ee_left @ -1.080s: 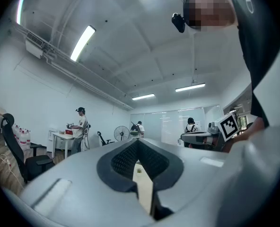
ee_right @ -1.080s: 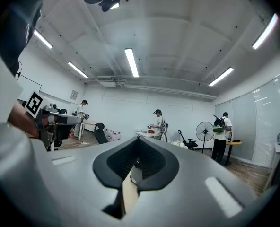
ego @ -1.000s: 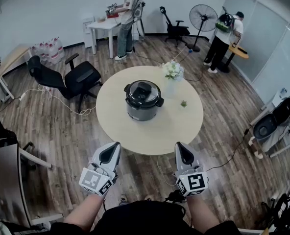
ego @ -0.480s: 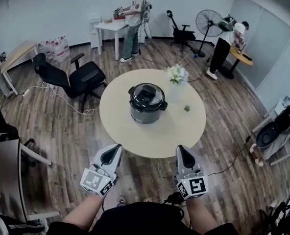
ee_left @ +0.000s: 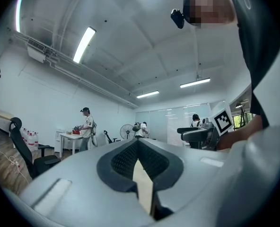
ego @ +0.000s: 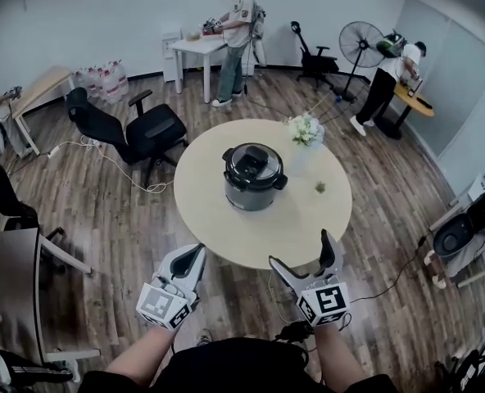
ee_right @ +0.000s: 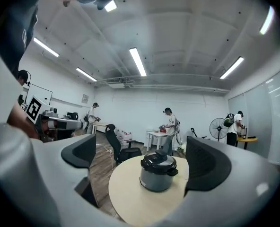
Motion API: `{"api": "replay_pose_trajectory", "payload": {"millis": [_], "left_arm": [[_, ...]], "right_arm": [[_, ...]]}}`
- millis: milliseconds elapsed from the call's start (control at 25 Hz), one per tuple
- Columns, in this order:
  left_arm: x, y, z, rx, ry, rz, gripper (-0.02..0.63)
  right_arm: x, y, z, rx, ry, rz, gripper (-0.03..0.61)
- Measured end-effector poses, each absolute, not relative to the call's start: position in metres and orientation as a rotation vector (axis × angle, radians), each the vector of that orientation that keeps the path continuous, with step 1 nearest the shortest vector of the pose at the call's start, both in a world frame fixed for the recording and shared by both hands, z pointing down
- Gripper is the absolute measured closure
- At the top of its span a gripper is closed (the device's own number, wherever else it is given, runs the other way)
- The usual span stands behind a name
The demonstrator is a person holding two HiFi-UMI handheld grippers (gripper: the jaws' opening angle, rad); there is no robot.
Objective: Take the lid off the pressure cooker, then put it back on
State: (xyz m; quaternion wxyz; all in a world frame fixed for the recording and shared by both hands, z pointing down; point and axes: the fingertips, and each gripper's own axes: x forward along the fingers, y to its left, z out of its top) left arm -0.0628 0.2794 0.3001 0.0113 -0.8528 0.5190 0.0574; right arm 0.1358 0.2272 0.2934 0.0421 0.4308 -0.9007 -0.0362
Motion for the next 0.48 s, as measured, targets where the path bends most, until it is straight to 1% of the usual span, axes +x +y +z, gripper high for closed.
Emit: {"api": "replay_pose_trajectory", "payload": {"millis": [80, 120, 160, 200, 480], "left_arm": [[-0.058, 0.278, 0.299, -2.659, 1.597, 0.182, 0.614], [-0.054, 0.275, 0.299, -2.661, 1.579, 0.182, 0.600], [-0.048, 0.270, 0.300, -2.661, 1.572, 0.177, 0.324], [-0.044, 0.265, 0.301, -2.655, 1.577, 0.166, 0.031], [-0.025, 0.243, 0.307, -2.629, 1.619, 0.124, 0.026]], "right_arm": [[0.139, 0.223, 0.292, 1.320, -2.768, -0.103, -0.015], [0.140, 0.221, 0.292, 1.319, -2.777, -0.094, -0.015], [0.142, 0.220, 0.292, 1.316, -2.783, -0.088, -0.015], [0.144, 0.218, 0.292, 1.313, -2.786, -0.091, -0.015], [0.157, 0.194, 0.288, 1.267, -2.835, -0.106, -0.015]]}}
